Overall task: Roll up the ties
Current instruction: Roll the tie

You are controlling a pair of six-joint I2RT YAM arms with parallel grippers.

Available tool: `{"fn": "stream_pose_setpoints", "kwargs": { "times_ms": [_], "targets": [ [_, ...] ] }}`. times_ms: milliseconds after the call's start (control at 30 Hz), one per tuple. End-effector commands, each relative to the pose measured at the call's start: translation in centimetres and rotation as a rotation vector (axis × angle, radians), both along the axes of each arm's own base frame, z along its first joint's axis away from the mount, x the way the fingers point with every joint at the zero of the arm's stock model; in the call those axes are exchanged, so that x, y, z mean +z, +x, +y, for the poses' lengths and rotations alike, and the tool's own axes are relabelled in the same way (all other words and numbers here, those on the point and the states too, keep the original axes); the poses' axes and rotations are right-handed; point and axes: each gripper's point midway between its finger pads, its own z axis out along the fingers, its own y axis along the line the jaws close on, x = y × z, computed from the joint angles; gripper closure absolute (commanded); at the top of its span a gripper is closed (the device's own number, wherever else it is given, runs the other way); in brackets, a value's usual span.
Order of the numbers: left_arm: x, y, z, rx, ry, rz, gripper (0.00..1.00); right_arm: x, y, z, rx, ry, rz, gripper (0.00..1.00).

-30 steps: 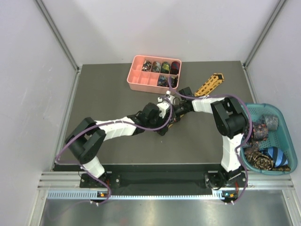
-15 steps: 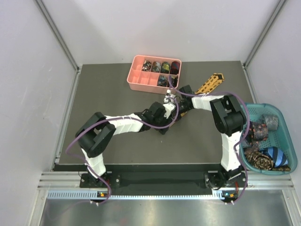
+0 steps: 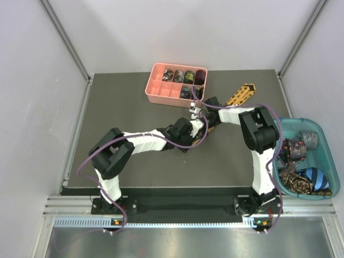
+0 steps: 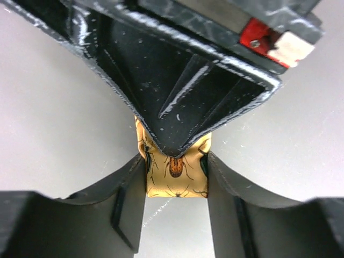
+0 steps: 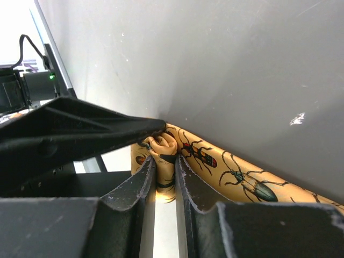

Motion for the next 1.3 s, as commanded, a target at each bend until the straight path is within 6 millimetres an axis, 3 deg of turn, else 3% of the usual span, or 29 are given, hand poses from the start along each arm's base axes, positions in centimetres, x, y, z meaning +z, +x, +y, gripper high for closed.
{"fn": "stream_pose_setpoints", "kwargs": {
  "times_ms": [0, 167, 233, 267, 300, 367, 433, 500, 600, 767, 867, 967, 1100, 1267],
  "targets": [
    [-0.3, -0.3, -0.4, -0.025, 0.05, -0.018, 0.52, -2.2, 0.9, -1.3, -0.007, -0.087, -0.054, 0.89],
    [-0.7, -0.5, -0.2, -0.016, 0.092, -0.025, 0.53, -2.4, 0.7, -1.6, -0.01, -0.097, -0.057, 0.76],
    [-0.8, -0.5, -0.1, -0.007, 0.1, -0.023, 0.52, -2.3, 0.7, -1.7, -0.013, -0.098, -0.061, 0.75],
    [-0.7, -0.5, -0.2, 0.0, 0.095, -0.017, 0.49, -2.3, 0.6, -1.7, -0.015, -0.102, -0.062, 0.81],
    [-0.7, -0.5, -0.3, 0.005, 0.091, -0.015, 0.37, -2.3, 0.7, -1.7, -0.016, -0.102, -0.065, 0.86],
    [-0.4, -0.4, -0.6, 0.001, 0.084, -0.017, 0.24, -2.5, 0.7, -1.7, -0.017, -0.105, -0.058, 0.96],
    [-0.1, -0.1, -0.8, 0.006, 0.08, -0.024, 0.13, -2.8, 0.7, -1.7, -0.016, -0.107, -0.053, 0.99],
    [0.3, 0.6, -0.9, 0.026, 0.084, -0.048, 0.11, -3.0, 0.6, -1.8, -0.017, -0.109, -0.047, 1.0],
    [0.4, 1.4, -1.4, 0.023, 0.081, -0.043, 0.13, -3.0, 0.5, -1.8, -0.015, -0.106, -0.047, 1.0],
    [-0.7, 1.3, -1.4, 0.011, 0.099, 0.007, 0.35, -2.9, 0.4, -1.8, -0.016, -0.106, -0.054, 1.0],
    [-1.2, 0.8, -1.1, 0.008, 0.103, 0.03, 0.4, -3.1, 0.4, -1.8, -0.015, -0.105, -0.049, 1.0],
    [-1.7, 0.3, -0.6, 0.035, 0.107, 0.053, 0.4, -3.1, 0.5, -1.9, -0.022, -0.112, -0.051, 1.0],
    [-2.1, -0.1, 0.2, 0.044, 0.118, 0.08, 0.32, -3.4, 0.7, -2.1, -0.031, -0.123, -0.045, 1.0],
    [-2.9, -0.8, 0.7, 0.054, 0.107, 0.135, 0.35, -3.4, 0.7, -2.3, -0.035, -0.125, -0.043, 1.0]
  ]
}}
